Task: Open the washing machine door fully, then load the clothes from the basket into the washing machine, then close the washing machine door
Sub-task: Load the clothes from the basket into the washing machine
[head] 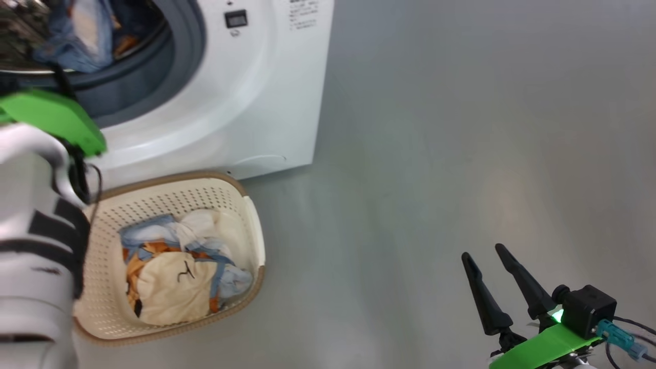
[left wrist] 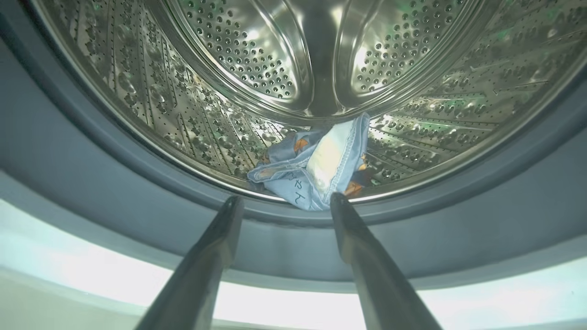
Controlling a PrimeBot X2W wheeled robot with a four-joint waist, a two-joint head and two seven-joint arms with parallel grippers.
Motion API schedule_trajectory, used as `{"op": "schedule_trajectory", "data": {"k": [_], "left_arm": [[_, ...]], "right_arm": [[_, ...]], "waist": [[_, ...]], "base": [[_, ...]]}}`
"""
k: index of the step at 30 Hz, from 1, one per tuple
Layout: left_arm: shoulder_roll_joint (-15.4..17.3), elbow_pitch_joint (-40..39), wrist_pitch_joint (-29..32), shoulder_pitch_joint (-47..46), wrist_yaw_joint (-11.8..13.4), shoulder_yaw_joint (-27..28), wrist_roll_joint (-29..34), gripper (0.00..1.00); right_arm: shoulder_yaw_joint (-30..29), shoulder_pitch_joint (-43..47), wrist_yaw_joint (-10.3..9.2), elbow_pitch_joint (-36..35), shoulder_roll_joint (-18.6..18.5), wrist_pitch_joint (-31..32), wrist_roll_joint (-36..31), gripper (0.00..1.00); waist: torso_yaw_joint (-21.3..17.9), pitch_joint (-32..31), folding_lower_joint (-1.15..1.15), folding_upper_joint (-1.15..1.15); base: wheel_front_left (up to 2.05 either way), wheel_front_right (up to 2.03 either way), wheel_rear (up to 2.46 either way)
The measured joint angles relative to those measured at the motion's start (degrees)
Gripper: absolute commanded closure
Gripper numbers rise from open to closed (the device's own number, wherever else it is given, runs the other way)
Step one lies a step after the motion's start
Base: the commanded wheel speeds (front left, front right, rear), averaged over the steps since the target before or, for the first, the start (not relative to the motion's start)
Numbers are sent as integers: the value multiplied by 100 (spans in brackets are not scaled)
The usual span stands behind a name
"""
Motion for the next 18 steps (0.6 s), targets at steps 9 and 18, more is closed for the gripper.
{"op": "schedule_trajectory", "data": {"k": [9,18], "left_arm": [[-233,-632,-10,815,-158,21,-35,0],[-452,-1459,-26,1631,-266,-12,67,0]], "right_arm": [[-74,18,0,59,-3,0,-2,0],[-246,20,0,80,7,0,-3,0]], "waist": [[295,-432,0,0],[531,-715,0,0]], "base": [[0,0,0],[0,0,0]]}}
